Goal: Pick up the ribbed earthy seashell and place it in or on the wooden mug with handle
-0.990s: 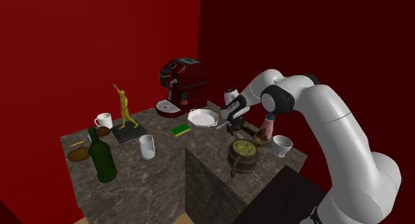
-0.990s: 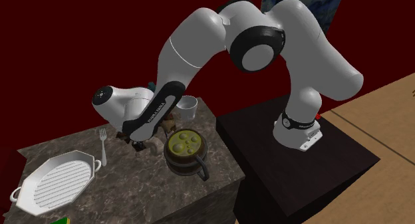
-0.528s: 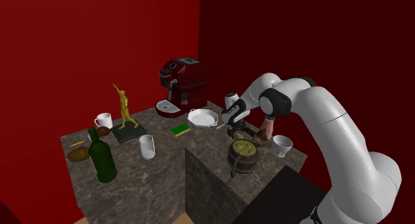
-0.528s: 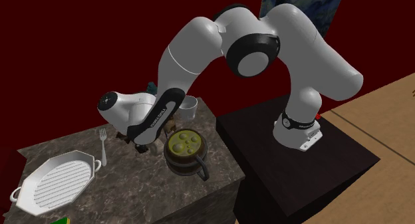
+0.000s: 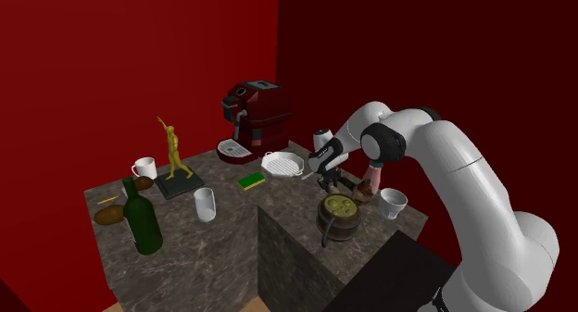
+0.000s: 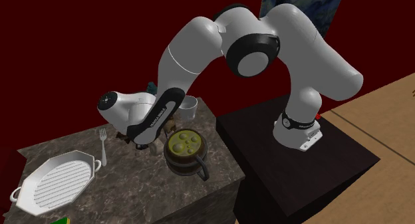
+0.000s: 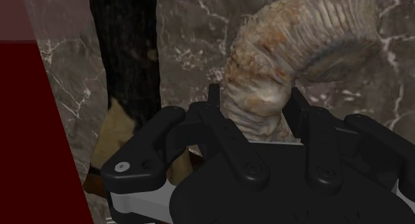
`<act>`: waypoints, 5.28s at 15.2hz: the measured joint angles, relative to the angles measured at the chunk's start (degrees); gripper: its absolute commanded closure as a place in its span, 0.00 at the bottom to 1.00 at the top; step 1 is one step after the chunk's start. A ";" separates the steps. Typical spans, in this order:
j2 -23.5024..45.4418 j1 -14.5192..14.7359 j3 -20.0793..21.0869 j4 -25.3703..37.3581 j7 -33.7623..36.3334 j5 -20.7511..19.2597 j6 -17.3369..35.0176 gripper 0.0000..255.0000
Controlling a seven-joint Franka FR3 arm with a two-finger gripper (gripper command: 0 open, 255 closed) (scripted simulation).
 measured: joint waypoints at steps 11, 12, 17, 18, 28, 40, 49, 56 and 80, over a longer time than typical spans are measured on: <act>-1.73 0.18 -0.21 -0.77 -0.33 -0.16 -1.08 1.00; -2.33 0.33 -0.28 -0.96 -0.33 -0.22 -1.49 1.00; -5.14 0.68 -0.68 -1.81 -0.78 -0.52 -3.36 1.00; -5.77 0.81 -0.77 -2.02 -0.82 -0.59 -3.80 1.00; -11.41 1.61 -1.61 -3.05 -1.66 -1.31 -8.25 1.00; -17.13 2.48 -2.47 -2.30 -2.60 -2.16 -14.53 1.00; -20.43 2.85 -2.96 -0.45 -3.47 -2.66 -19.48 1.00; -33.46 8.22 -3.83 -17.20 2.09 -7.05 -16.54 1.00; -45.99 14.73 -1.65 -42.50 16.61 -13.72 -6.22 1.00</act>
